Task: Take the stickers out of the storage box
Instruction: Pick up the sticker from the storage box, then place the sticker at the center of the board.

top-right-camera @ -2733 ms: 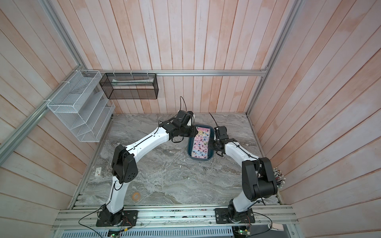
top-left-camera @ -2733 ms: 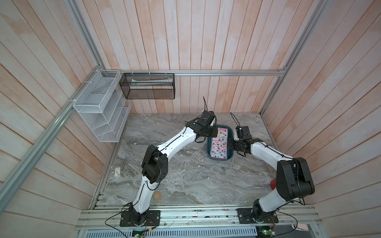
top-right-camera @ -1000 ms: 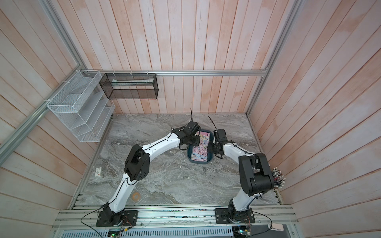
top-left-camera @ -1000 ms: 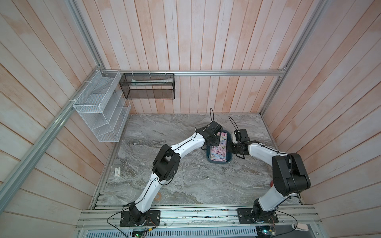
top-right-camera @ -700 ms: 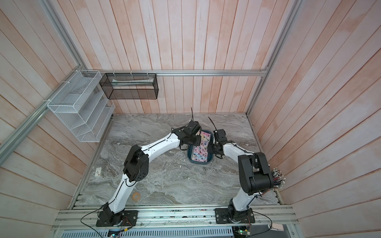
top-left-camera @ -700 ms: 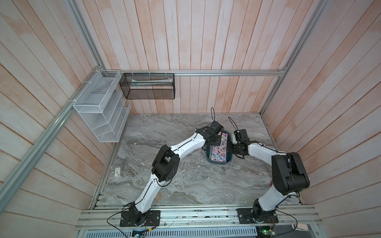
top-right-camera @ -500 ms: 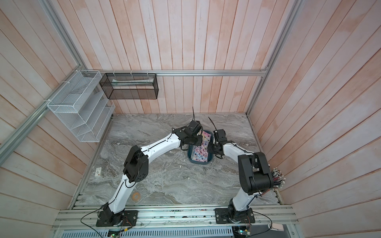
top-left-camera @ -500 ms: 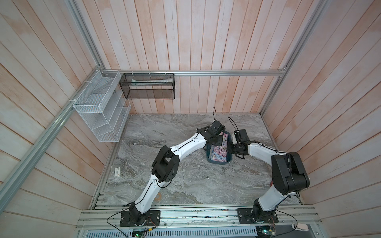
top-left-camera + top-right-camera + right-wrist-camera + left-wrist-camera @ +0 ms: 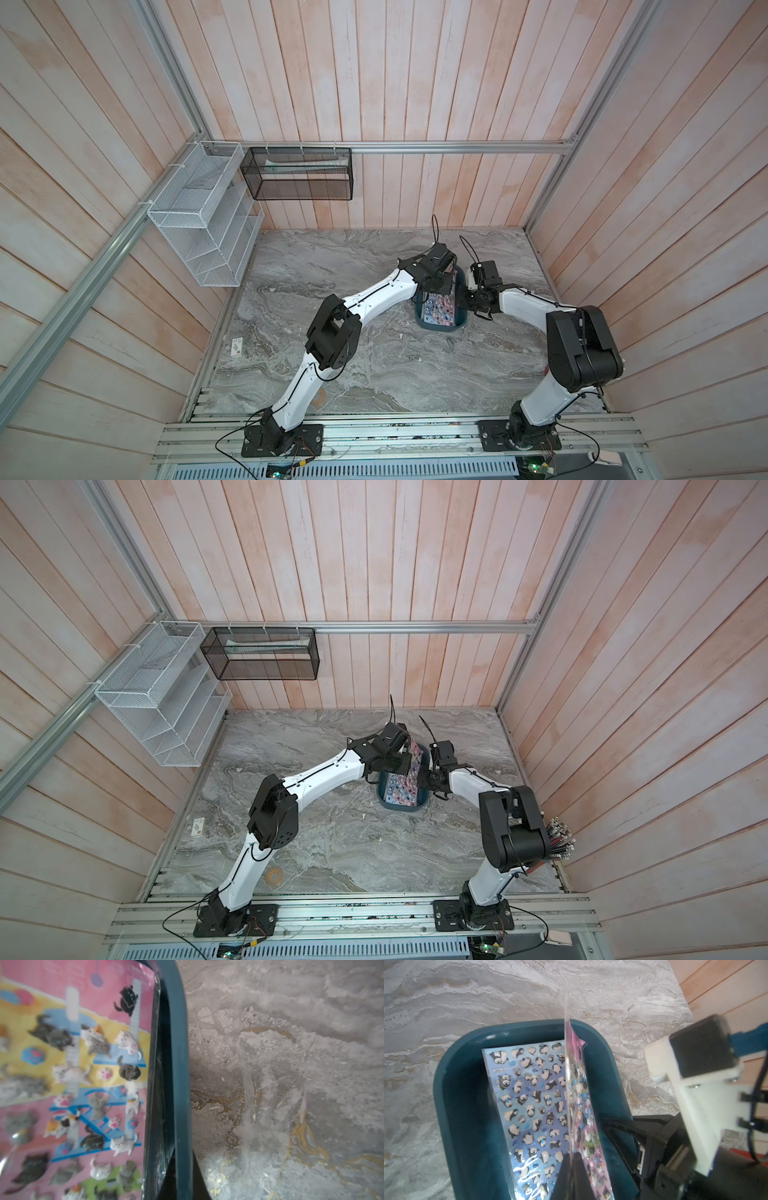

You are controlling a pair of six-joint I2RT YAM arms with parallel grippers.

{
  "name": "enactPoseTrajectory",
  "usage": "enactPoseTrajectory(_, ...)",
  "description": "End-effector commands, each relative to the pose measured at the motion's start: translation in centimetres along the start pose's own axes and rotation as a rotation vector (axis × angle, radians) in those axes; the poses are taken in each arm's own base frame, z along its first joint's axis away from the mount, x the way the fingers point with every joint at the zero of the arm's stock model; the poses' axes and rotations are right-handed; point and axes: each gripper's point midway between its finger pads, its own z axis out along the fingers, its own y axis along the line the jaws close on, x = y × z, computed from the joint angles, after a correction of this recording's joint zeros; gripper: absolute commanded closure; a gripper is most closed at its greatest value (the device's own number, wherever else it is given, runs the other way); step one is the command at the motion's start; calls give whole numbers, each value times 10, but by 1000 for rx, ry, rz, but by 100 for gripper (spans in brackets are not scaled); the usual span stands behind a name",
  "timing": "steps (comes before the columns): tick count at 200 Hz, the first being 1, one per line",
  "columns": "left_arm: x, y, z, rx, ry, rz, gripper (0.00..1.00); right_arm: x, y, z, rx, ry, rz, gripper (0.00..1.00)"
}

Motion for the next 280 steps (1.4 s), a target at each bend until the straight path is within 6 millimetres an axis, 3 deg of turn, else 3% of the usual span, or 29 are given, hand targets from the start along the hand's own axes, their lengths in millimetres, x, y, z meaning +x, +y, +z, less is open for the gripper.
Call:
enactPoseTrajectory(1, -23, -14, -25, 33, -62, 8, 100, -8, 11, 2, -36, -23, -4, 100)
enactPoseTrajectory(36, -44, -10, -47, 53, -83, 43, 100, -8, 11, -1, -36, -23, -6, 100)
enactPoseTrajectory(54, -63, -2, -71, 74, -126, 78, 100, -9, 12, -2, -39, -23, -10, 100)
enactPoseTrajectory(91, -95, 45, -124, 128, -177, 107, 100, -9, 15, -8, -53, -30, -20, 100)
enactPoseTrajectory(125, -106, 124, -164, 93, -216, 102, 100, -9, 19, -11, -73, -34, -28, 100)
enactPoseTrajectory(156, -97, 227, -183, -39, -228, 50, 100, -10, 28, -11, -106, -33, -37, 100)
enactPoseTrajectory(172, -93, 267, -192, -60, -251, 20, 100, -9, 31, -11, -119, -31, -44, 100)
enactPoseTrajectory(198, -85, 327, -195, -119, -273, -21, 100, -7, 39, -10, -163, -29, -41, 100)
enactPoseTrajectory(232, -71, 405, -182, -163, -248, -95, 100, -7, 45, -13, -200, -33, -40, 100)
enactPoseTrajectory(256, -53, 445, -162, -209, -188, -107, 100, -6, 50, -15, -219, -33, -46, 100)
enactPoseTrajectory(280, -33, 470, -137, -256, -107, -108, 100, -7, 53, -17, -227, -39, -53, 100)
